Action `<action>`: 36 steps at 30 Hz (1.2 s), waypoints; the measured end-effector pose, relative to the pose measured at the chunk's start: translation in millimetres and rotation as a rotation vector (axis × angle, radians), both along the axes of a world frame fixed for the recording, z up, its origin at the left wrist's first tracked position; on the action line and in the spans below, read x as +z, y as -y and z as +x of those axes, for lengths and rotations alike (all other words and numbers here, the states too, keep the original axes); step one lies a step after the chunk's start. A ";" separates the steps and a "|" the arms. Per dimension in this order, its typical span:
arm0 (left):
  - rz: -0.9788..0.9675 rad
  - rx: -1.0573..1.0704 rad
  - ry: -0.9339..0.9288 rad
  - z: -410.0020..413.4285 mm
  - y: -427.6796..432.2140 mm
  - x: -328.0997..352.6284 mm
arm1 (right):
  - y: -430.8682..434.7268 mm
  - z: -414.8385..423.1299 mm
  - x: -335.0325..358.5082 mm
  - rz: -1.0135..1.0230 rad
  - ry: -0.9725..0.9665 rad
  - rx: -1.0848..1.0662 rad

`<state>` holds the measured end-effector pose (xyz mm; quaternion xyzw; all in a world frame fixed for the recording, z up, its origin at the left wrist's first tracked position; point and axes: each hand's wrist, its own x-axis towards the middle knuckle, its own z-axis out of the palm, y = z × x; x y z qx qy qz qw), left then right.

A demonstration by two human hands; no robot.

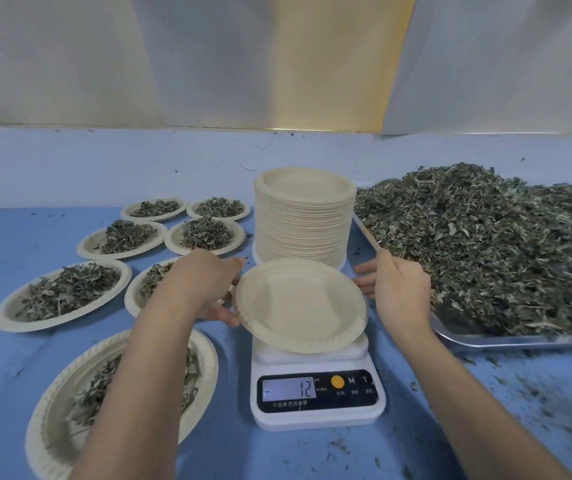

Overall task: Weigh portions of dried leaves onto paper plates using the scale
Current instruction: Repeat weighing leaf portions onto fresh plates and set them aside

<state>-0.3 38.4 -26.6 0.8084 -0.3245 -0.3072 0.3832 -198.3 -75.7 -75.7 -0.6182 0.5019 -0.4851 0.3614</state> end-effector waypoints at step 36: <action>-0.571 -0.407 0.242 -114.3 63.2 7.8 | 68.5 -46.2 4.1 -0.203 -0.561 -0.106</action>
